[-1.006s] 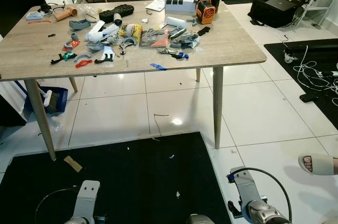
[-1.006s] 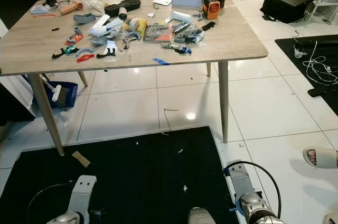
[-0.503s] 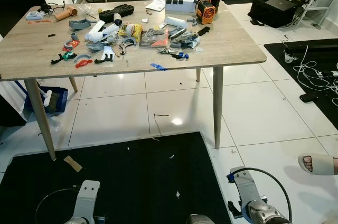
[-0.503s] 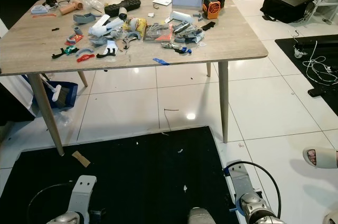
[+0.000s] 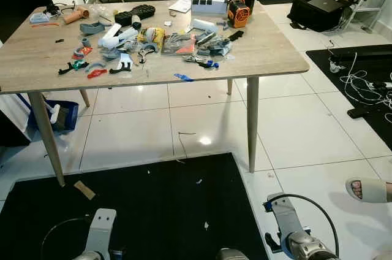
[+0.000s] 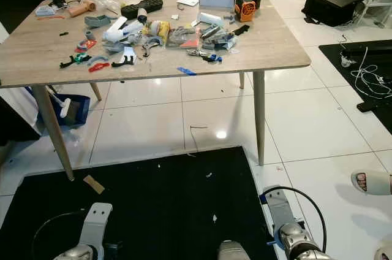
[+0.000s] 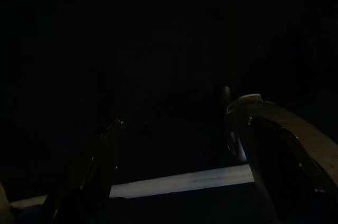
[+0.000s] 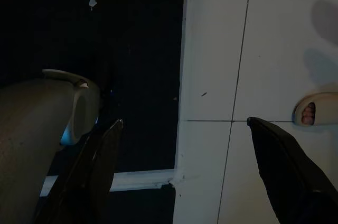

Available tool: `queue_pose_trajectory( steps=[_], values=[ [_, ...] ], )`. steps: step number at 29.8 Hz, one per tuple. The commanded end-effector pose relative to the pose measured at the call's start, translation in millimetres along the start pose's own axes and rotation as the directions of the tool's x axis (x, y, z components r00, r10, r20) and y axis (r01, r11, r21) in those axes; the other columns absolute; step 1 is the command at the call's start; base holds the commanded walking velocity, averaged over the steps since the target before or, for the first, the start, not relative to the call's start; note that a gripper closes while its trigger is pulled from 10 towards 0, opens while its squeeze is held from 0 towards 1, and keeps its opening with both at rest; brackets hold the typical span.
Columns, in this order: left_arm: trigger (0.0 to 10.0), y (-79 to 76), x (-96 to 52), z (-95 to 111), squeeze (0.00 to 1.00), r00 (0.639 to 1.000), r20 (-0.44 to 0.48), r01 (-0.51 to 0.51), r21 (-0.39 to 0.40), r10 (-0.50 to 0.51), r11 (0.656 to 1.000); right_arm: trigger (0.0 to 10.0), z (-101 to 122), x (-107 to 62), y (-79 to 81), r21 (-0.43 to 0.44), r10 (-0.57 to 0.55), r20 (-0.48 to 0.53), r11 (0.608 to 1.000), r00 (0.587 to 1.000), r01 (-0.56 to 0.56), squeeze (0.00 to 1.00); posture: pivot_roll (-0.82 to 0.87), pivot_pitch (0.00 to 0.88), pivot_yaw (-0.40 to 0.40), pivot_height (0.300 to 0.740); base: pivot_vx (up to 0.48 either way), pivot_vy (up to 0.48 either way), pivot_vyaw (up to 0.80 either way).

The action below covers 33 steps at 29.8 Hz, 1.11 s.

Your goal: Picking trash to rubbish bin

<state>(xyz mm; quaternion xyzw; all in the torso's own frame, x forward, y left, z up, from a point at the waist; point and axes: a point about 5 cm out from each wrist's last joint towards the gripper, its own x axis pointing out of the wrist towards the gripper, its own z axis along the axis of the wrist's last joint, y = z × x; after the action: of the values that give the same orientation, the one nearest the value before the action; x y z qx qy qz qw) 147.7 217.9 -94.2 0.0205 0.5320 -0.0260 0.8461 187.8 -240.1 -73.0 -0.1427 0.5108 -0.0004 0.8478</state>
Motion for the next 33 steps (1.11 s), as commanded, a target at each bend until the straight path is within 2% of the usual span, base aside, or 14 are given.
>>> queue_pose_trajectory(
  steps=[1,33],
  values=[
    [10.0,0.5,0.0,0.5,0.0,1.0,-0.005,0.001,0.021,-0.001,1.0,10.0,1.8,0.2,0.8,-0.008,0.008,-0.002,1.0,1.0,-0.008,0.0,-0.08,0.0,0.044,0.74,0.0,0.0,0.0],
    [10.0,1.5,-0.3,0.2,0.0,1.0,-0.005,-0.002,0.02,0.002,1.0,10.0,2.2,0.2,2.3,0.006,0.02,0.007,1.0,1.0,-0.02,0.0,-0.08,0.0,0.047,0.74,0.0,0.0,0.0]
  ],
)
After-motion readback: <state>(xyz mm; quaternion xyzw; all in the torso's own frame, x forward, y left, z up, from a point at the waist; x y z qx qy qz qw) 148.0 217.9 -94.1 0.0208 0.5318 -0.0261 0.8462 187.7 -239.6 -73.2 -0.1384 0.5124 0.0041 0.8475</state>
